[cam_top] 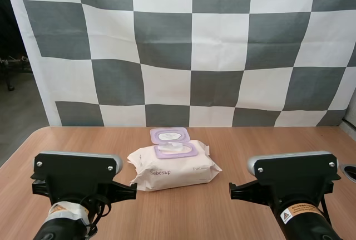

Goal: Open the wet wipes lid

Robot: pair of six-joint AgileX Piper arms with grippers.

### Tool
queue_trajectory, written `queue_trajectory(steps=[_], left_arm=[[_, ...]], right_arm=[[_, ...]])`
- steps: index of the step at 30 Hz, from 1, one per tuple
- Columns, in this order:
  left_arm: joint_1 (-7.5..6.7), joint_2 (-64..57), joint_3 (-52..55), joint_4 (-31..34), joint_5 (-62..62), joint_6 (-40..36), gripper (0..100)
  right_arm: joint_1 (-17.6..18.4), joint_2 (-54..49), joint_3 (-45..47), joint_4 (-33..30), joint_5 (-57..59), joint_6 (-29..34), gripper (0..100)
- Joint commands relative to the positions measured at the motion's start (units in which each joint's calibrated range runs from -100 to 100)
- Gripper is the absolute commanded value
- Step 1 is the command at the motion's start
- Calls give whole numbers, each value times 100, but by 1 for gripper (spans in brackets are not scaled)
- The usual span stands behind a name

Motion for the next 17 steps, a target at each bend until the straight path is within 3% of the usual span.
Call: queue_trajectory(steps=[1,17], left_arm=[[1,0,0,5,7,7,0],[1,0,0,5,7,7,0]], right_arm=[[11,0,0,-2,-6,-1,0],[158,0,0,-2,-6,-1,0]])
